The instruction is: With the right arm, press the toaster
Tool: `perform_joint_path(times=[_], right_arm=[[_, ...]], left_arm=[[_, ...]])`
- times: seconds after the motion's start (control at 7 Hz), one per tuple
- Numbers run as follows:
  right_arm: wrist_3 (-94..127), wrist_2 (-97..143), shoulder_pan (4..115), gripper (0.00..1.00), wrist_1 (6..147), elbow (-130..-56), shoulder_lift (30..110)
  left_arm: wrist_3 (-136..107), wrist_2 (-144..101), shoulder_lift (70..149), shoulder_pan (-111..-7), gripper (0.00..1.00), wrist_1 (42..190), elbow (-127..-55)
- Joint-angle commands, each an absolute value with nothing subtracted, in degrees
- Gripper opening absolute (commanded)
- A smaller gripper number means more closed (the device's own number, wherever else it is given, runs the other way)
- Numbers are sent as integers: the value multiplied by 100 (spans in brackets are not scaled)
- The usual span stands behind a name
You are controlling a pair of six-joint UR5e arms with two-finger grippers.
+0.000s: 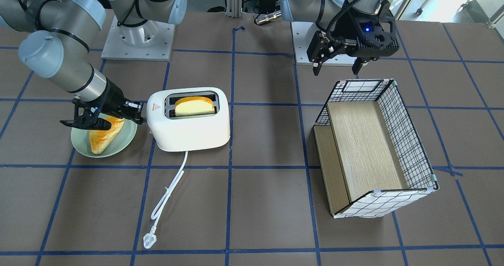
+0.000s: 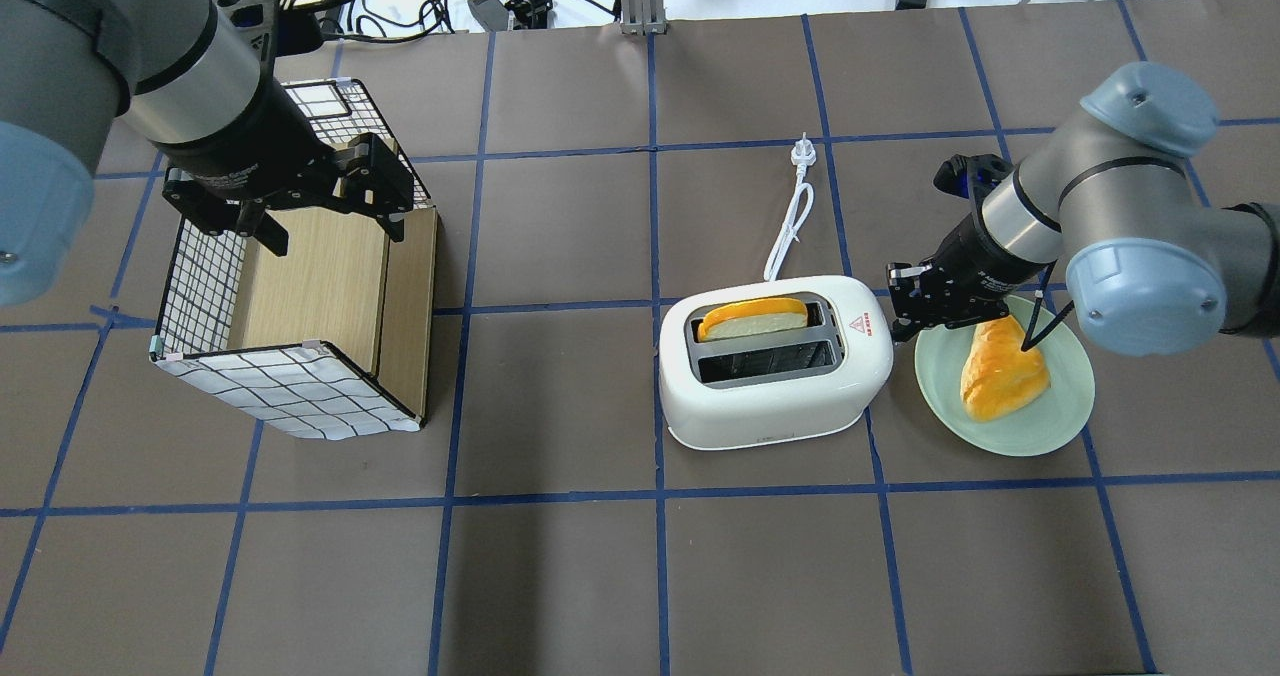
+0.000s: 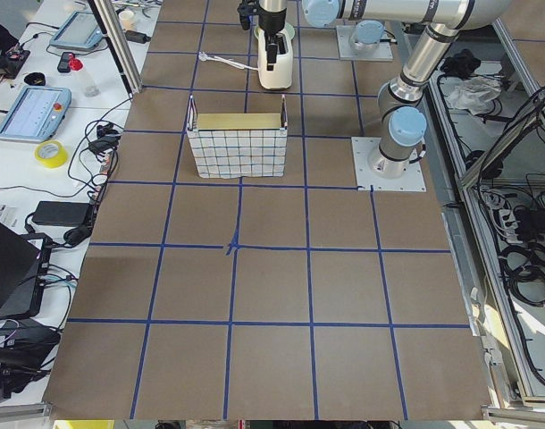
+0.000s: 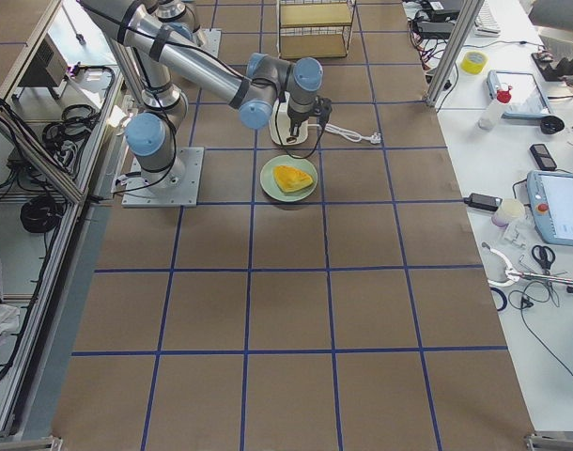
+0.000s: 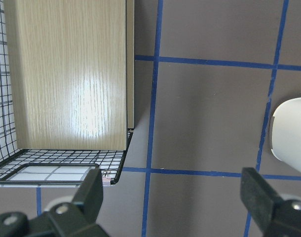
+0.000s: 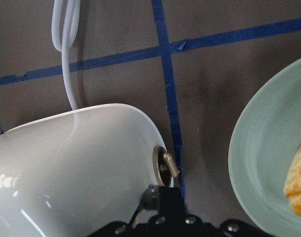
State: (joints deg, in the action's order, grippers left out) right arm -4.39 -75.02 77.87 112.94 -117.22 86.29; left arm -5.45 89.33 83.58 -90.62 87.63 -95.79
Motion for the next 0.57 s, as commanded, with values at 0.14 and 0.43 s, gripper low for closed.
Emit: perform_joint_path(times=[0.14,0.43], right_arm=[[-88,-7532,7796,9,10508,-11209,8789],[-97,-7952,7796,56,9724,-10550,8798]], left_arm=[[-545,8938,8358,-9062,100,8763,-9580],[-545,8938,8358,-9062,100,8763,-9580]])
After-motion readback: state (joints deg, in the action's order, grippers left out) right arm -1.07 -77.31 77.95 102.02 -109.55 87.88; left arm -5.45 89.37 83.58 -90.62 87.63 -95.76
